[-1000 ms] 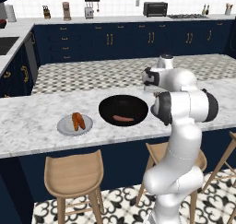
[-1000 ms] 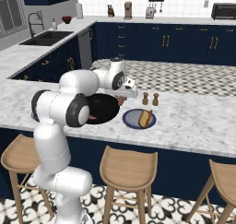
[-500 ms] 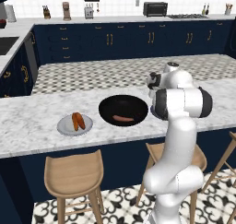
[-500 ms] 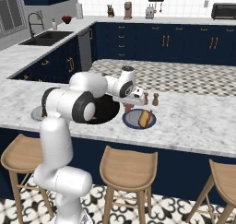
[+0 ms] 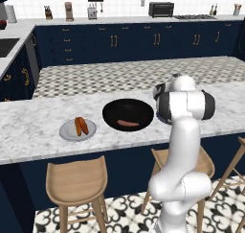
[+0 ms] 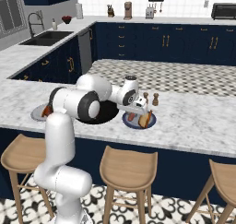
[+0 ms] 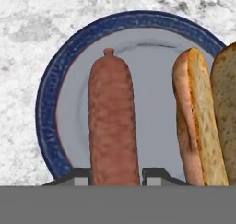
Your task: Place one bun and one sausage from the bowl on each plate.
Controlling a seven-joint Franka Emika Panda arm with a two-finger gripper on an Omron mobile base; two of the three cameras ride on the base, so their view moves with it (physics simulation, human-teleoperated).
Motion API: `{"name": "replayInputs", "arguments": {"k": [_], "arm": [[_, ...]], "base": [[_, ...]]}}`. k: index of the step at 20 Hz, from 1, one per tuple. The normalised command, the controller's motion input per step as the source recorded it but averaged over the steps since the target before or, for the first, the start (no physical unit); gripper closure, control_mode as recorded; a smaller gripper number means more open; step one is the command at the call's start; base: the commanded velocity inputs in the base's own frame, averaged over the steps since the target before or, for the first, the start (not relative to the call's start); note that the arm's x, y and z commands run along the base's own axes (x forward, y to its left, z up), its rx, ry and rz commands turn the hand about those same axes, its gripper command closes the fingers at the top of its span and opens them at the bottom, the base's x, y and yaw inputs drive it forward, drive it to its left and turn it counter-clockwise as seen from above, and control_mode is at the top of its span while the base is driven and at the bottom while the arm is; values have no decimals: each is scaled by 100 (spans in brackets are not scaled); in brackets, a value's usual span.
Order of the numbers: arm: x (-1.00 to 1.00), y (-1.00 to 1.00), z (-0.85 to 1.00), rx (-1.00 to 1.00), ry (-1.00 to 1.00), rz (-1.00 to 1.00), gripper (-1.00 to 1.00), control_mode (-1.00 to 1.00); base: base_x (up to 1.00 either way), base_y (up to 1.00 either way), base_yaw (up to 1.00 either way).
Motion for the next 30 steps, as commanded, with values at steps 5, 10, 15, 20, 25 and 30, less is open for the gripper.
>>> {"name": "replayInputs", "arguments": {"k": [5,10,15,20,25,30], "arm": [[10,-7,-10,0,0,0,100,-100],[14,0,-10,0,0,0,-100,-100],[19,0,0,0,0,0,-100,-100],[1,1,19,-6,0,0,-100,-100],[-2,10,54,-4,0,0,-100,-100],[-36,25,97,2,0,0,-100,-100]], "base": [[0,0,0],[0,0,0],[0,0,0],[0,0,0],[0,0,0],[0,0,0]]}}
